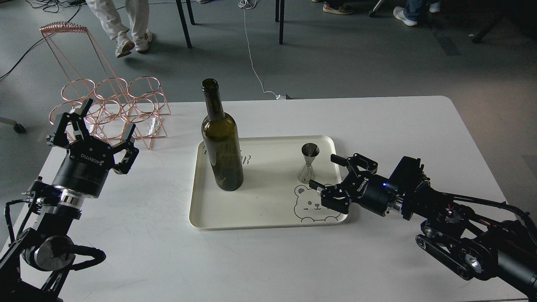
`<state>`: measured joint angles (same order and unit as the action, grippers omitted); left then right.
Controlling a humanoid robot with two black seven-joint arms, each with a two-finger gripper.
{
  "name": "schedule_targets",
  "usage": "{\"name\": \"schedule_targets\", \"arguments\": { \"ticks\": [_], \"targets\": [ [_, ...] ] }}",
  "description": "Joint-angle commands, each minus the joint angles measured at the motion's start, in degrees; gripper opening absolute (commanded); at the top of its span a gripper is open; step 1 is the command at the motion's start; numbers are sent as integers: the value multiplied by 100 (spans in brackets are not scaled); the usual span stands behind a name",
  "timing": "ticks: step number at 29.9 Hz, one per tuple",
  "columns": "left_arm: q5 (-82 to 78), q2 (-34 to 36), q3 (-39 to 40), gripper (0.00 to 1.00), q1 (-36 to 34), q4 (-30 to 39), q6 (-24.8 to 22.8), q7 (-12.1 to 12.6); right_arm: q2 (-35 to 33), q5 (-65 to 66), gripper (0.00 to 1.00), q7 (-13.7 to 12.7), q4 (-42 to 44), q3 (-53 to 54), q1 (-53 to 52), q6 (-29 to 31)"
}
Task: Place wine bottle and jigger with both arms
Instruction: 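Close the right gripper on the metal jigger, then lift the jigger with the right gripper and carry it off the tray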
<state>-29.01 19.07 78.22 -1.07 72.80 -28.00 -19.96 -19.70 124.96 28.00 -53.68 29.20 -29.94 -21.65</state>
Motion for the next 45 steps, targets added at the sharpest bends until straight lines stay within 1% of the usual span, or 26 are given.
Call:
{"name": "schedule_targets", "arguments": {
  "ticks": [1,5,9,10,15,18,21,25,26,29,33,37,41,45],
  "targets": [
    [0,0,9,99,1,6,0,1,361,4,100,0,594,-169,-143,-216],
    [0,0,1,99,-25,6,0,1,783,4,98,0,1235,-248,-301,-533],
    [0,0,1,99,-43,6,0,1,1073,4,90,0,1641,-257,-345,-635],
    [0,-9,1,99,-43,6,0,1,1109,4,87,0,1676,-257,-345,-635],
    [0,-9,1,99,-51,6,0,1,1135,4,58,0,1703,-257,-398,-635],
    [0,-9,1,99,-95,6,0,1,1135,4,51,0,1773,-345,-451,-635],
    [0,-9,1,99,-113,6,0,10,1135,4,51,0,1782,-354,-503,-635],
    [0,0,1,99,-113,6,0,10,1135,4,46,0,1791,-354,-547,-635],
    [0,0,1,99,-113,6,0,10,1135,4,43,0,1791,-354,-548,-635],
    [0,0,1,99,-113,6,0,10,1135,4,25,0,1799,-354,-556,-635],
    [0,0,1,99,-113,6,0,10,1135,4,12,0,1791,-354,-582,-635],
    [0,0,1,99,-113,6,0,10,1109,2,10,0,1756,-354,-626,-635],
    [0,9,1,99,-113,24,0,10,1065,-33,10,0,1712,-319,-706,-635],
    [0,9,1,99,-113,33,0,10,855,-103,11,0,1712,-83,-767,-635]
  ]
}}
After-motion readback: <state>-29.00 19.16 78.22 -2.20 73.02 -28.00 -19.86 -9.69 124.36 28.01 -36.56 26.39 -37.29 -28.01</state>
